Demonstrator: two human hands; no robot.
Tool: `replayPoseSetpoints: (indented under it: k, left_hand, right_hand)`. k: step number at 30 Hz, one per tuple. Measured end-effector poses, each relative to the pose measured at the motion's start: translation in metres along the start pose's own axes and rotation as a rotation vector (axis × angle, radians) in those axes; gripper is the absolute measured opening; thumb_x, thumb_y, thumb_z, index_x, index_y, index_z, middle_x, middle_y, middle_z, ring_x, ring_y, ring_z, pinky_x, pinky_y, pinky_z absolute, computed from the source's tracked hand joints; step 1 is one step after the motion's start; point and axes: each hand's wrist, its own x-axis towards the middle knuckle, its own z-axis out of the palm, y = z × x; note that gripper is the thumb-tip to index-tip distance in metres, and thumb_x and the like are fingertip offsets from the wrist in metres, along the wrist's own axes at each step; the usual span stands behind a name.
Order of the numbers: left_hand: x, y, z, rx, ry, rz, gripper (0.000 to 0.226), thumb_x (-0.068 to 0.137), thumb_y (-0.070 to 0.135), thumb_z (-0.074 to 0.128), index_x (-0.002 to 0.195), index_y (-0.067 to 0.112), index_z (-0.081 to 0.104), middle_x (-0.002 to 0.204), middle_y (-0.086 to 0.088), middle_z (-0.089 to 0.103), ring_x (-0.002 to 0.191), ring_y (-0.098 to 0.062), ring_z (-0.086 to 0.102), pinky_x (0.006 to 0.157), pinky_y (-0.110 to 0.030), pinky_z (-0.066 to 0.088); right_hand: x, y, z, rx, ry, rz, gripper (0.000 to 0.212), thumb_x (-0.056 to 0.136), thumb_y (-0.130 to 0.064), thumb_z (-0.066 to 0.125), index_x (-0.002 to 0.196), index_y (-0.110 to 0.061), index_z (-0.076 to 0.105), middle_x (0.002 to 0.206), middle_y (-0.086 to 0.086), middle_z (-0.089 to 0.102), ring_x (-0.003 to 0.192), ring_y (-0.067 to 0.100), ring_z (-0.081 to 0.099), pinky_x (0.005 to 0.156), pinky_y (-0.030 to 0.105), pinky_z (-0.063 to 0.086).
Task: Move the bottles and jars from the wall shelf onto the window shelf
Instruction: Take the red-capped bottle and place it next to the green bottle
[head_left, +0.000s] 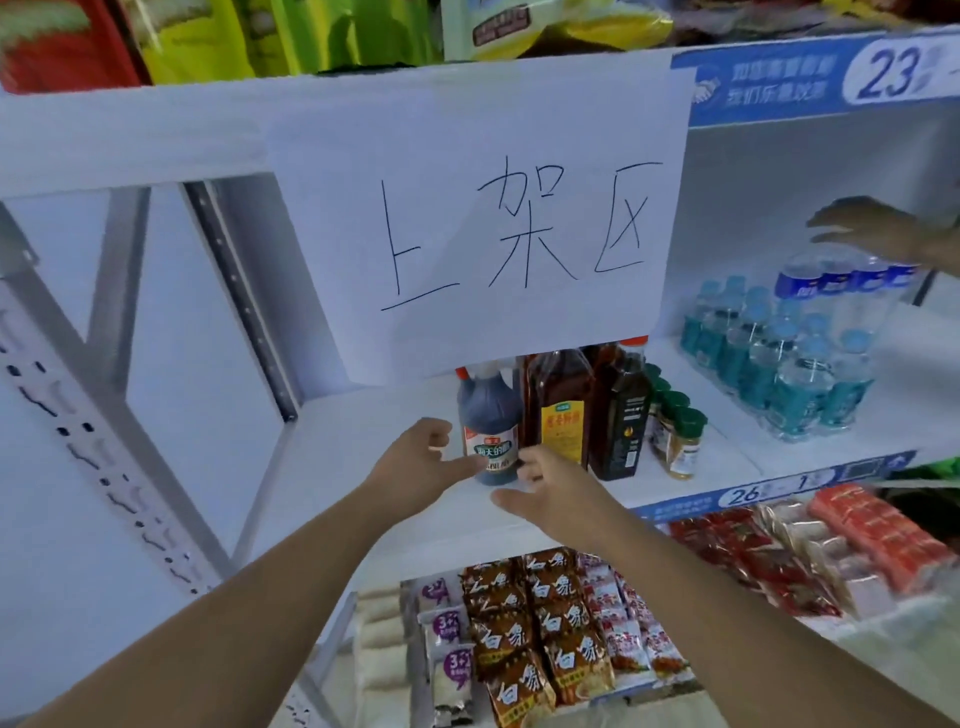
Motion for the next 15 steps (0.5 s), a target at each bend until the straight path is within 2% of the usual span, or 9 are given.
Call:
replayPoseSetpoints:
  k: [2, 4, 6, 8, 9, 12, 15]
  left_hand:
    - [0.021, 0.006, 0.003, -0.055, 0.009, -0.004, 0.084, 0.083, 0.053, 0.079, 0.150, 0.016, 0.042, 0.148, -0.001, 0.051, 0.127, -0.020, 0.055, 0.092, -0.030, 0.044]
    - [0.041, 0.016, 0.006, -0.189, 0.036, -0.019, 0.085, 0.084, 0.047, 0.080, 0.152, 0.014, 0.040, 0.146, -0.002, 0.052, 0.124, -0.019, 0.055, 0.090, -0.030, 0.044]
    - [0.061, 0.023, 0.009, -0.300, 0.066, -0.027, 0.072, 0.084, 0.042, 0.082, 0.142, 0.014, 0.050, 0.134, 0.001, 0.060, 0.110, -0.016, 0.061, 0.080, -0.025, 0.048]
    - [0.076, 0.028, 0.014, -0.362, 0.073, -0.022, 0.050, 0.084, 0.041, 0.082, 0.123, 0.017, 0.061, 0.120, 0.002, 0.067, 0.096, -0.014, 0.065, 0.067, -0.021, 0.049]
    - [0.081, 0.030, 0.016, -0.376, 0.072, -0.023, 0.043, 0.085, 0.040, 0.081, 0.118, 0.019, 0.063, 0.114, 0.002, 0.069, 0.093, -0.014, 0.066, 0.065, -0.020, 0.049]
    - [0.093, 0.027, 0.023, -0.395, 0.069, 0.004, 0.032, 0.086, 0.037, 0.080, 0.109, 0.018, 0.072, 0.104, 0.001, 0.075, 0.093, -0.017, 0.072, 0.070, -0.025, 0.054]
    - [0.098, 0.022, 0.023, -0.423, 0.079, -0.004, 0.038, 0.083, 0.039, 0.083, 0.114, 0.019, 0.074, 0.107, 0.000, 0.077, 0.097, -0.018, 0.073, 0.081, -0.031, 0.059]
  right_hand:
    - [0.005, 0.004, 0.004, 0.067, -0.006, 0.022, 0.080, 0.090, -0.052, 0.073, 0.155, -0.020, 0.038, 0.157, 0.002, 0.048, 0.137, 0.016, 0.052, 0.112, 0.041, 0.046]
    - [0.008, 0.006, 0.007, 0.108, -0.021, 0.038, 0.087, 0.091, -0.050, 0.073, 0.160, -0.018, 0.031, 0.162, 0.002, 0.042, 0.143, 0.017, 0.047, 0.115, 0.039, 0.043]
    - [0.013, 0.011, 0.010, 0.122, -0.028, 0.047, 0.092, 0.091, -0.051, 0.073, 0.162, -0.018, 0.026, 0.165, 0.001, 0.038, 0.146, 0.016, 0.044, 0.117, 0.038, 0.041]
    - [0.019, 0.013, 0.012, 0.133, -0.015, 0.053, 0.092, 0.092, -0.051, 0.072, 0.163, -0.018, 0.024, 0.166, 0.000, 0.036, 0.147, 0.017, 0.042, 0.118, 0.039, 0.039]
    - [0.022, 0.014, 0.013, 0.144, -0.008, 0.055, 0.092, 0.091, -0.052, 0.072, 0.162, -0.018, 0.025, 0.166, 0.000, 0.035, 0.148, 0.017, 0.041, 0.119, 0.040, 0.038]
    - [0.031, 0.015, 0.016, 0.184, 0.015, 0.057, 0.087, 0.091, -0.045, 0.075, 0.159, -0.016, 0.028, 0.162, -0.002, 0.039, 0.141, 0.014, 0.044, 0.118, 0.038, 0.039]
    - [0.038, 0.014, 0.019, 0.238, 0.010, 0.063, 0.084, 0.093, -0.033, 0.076, 0.159, -0.015, 0.027, 0.148, -0.009, 0.044, 0.126, 0.004, 0.041, 0.109, 0.027, 0.036]
